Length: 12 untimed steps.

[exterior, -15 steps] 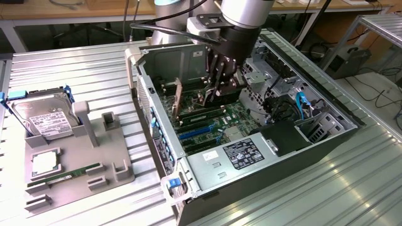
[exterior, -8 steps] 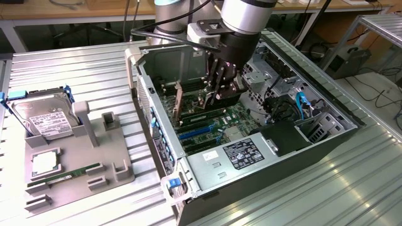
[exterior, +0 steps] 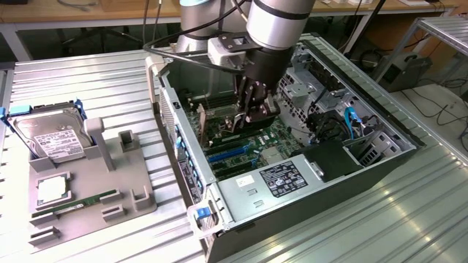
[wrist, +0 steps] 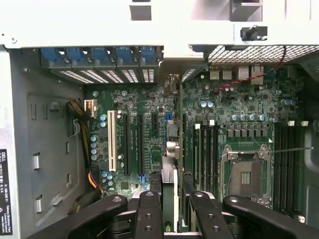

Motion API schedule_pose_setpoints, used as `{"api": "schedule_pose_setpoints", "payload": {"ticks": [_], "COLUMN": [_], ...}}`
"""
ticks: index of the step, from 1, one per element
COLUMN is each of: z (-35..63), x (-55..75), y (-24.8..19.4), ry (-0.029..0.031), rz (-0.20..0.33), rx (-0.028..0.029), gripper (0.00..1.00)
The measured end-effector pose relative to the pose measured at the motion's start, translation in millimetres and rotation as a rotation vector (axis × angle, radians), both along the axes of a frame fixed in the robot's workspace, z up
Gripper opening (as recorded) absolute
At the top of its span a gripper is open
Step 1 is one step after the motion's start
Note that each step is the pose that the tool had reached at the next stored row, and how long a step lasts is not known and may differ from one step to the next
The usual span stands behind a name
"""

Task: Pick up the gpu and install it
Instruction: 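Insert the gpu into the slot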

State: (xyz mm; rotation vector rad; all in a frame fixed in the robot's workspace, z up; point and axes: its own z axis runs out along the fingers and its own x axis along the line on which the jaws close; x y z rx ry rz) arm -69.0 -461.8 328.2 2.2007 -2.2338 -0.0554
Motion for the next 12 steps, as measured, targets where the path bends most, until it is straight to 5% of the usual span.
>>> {"api": "schedule_pose_setpoints", "payload": {"ticks": [12], "z": [-30.2], "x": [-2.6], "y": [-0.1], "ry": [-0.0007], "rz": [0.0], "rx": [0.0001], "gripper": [0.26]}}
